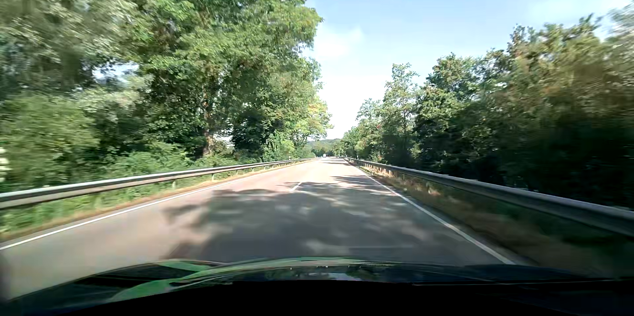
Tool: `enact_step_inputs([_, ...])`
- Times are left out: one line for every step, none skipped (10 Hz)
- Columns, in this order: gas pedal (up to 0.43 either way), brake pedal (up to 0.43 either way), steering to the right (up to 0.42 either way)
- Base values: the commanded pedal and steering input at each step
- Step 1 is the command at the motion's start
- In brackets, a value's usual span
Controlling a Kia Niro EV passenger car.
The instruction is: Follow the waypoints while adhering to traffic rules and regulations
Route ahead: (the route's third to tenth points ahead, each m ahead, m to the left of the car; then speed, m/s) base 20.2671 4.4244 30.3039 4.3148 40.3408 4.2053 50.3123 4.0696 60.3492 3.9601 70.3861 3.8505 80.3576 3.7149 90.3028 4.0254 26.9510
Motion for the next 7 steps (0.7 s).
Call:
enact_step_inputs([0.220,0.000,0.001])
enact_step_inputs([0.220,0.000,0.001])
enact_step_inputs([0.228,0.000,0.001])
enact_step_inputs([0.240,0.000,0.001])
enact_step_inputs([0.248,0.000,0.001])
enact_step_inputs([0.268,0.000,0.001])
enact_step_inputs([0.280,0.000,0.001])
